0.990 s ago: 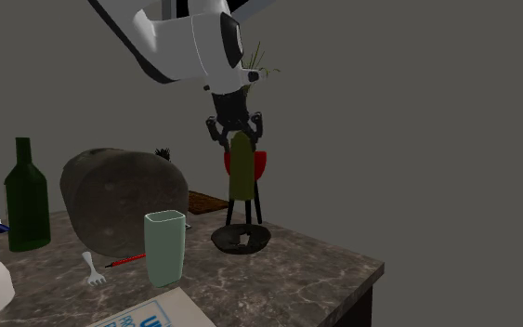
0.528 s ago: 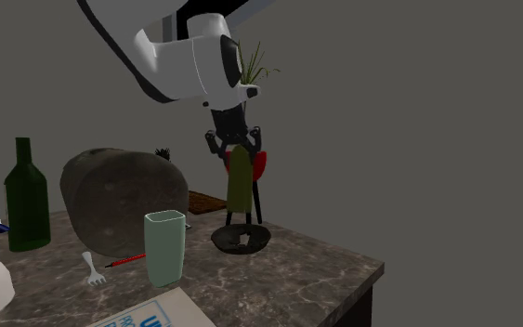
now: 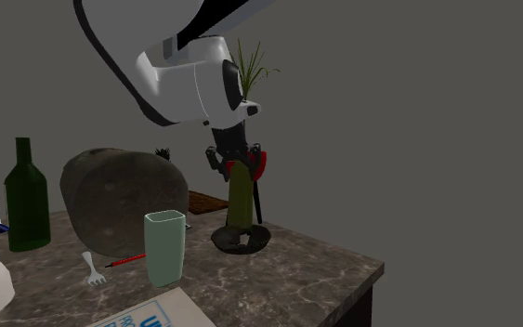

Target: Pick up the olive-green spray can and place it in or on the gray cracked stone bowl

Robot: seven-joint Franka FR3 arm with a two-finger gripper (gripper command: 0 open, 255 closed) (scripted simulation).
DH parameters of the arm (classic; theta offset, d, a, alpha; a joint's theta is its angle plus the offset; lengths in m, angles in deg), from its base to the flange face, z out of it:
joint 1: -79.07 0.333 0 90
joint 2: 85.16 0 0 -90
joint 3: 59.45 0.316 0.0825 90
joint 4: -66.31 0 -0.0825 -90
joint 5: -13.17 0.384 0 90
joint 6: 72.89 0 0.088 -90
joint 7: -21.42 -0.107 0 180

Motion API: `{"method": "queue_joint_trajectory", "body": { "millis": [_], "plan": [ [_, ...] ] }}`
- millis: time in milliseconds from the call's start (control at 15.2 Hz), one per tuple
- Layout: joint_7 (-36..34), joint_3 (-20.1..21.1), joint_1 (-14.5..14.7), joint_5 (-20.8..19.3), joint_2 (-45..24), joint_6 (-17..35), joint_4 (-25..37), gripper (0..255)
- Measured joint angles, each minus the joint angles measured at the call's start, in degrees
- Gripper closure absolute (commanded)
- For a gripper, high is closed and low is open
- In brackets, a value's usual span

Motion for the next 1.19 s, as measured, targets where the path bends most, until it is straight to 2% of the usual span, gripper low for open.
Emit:
{"method": "queue_joint_trajectory", "body": {
  "millis": [264, 660, 726, 1188],
  "plan": [
    [-0.61, -0.05, -0.07, -0.39, -0.35, 2.95, -2.64, 255],
    [-0.69, -0.10, -0.11, -0.48, -0.31, 3.64, -3.34, 255],
    [-0.69, -0.10, -0.11, -0.48, -0.31, 3.65, -3.34, 0],
    [-0.75, -0.02, -0.05, -0.57, 0.23, 3.02, -3.19, 0]
  ]
}}
